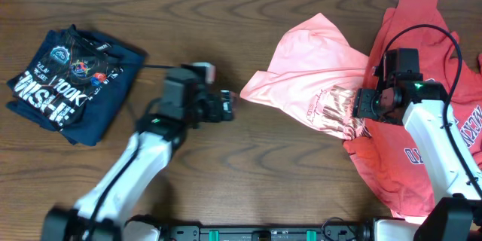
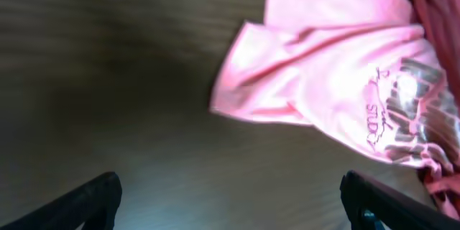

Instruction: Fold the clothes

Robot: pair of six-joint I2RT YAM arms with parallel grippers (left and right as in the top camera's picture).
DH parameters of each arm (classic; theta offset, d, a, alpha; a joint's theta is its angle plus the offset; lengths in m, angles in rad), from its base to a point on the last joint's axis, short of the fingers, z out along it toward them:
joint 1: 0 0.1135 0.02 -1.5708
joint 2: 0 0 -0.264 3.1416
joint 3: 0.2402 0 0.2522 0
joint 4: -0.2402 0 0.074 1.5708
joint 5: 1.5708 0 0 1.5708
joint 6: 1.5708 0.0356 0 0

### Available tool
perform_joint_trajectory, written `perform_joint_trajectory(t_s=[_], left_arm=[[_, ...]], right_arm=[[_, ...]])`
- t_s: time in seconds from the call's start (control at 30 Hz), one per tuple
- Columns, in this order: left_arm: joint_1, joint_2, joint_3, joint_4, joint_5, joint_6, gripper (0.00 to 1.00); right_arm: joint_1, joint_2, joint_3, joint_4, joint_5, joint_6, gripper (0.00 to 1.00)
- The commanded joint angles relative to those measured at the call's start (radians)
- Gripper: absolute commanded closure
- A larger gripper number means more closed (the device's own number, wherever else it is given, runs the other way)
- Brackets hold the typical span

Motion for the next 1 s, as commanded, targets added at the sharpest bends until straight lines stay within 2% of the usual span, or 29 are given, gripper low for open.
perform_joint_trajectory(t_s=[0.0,0.23,0.43,0.6,0.7,0.8,0.93,0.97], left_arm=[[-0.058,0.129,0.012,0.111,0.022,-0.072,0.02],[-0.112,0.349,0.012,0.347,0.022,-0.174,0.02],[-0.112,0.451,0.012,0.535,0.021,-0.251,0.0],[-0.112,0.503,0.012,0.65,-0.033,-0.343,0.1],[-0.112,0.525,0.012,0.685,-0.039,-0.359,0.35],[-0.114,0.526,0.012,0.716,-0.034,-0.393,0.67],[-0.135,0.526,0.012,0.73,-0.027,-0.428,0.94],[-0.142,0.526,0.012,0.724,-0.027,-0.428,0.94]], right_arm=[[-0.011,-0.001,-0.005,-0.01,0.016,0.024,0.28],[-0.011,-0.001,-0.005,-0.039,0.017,0.024,0.26],[-0.011,-0.001,-0.005,-0.049,0.016,0.024,0.26],[-0.011,-0.001,-0.005,-0.064,0.013,0.024,0.27],[-0.011,-0.001,-0.005,-0.069,0.013,0.024,0.27],[-0.011,-0.001,-0.005,-0.069,0.013,0.024,0.27],[-0.011,-0.001,-0.005,-0.069,0.013,0.024,0.27],[-0.011,-0.001,-0.005,-0.069,0.013,0.024,0.27]])
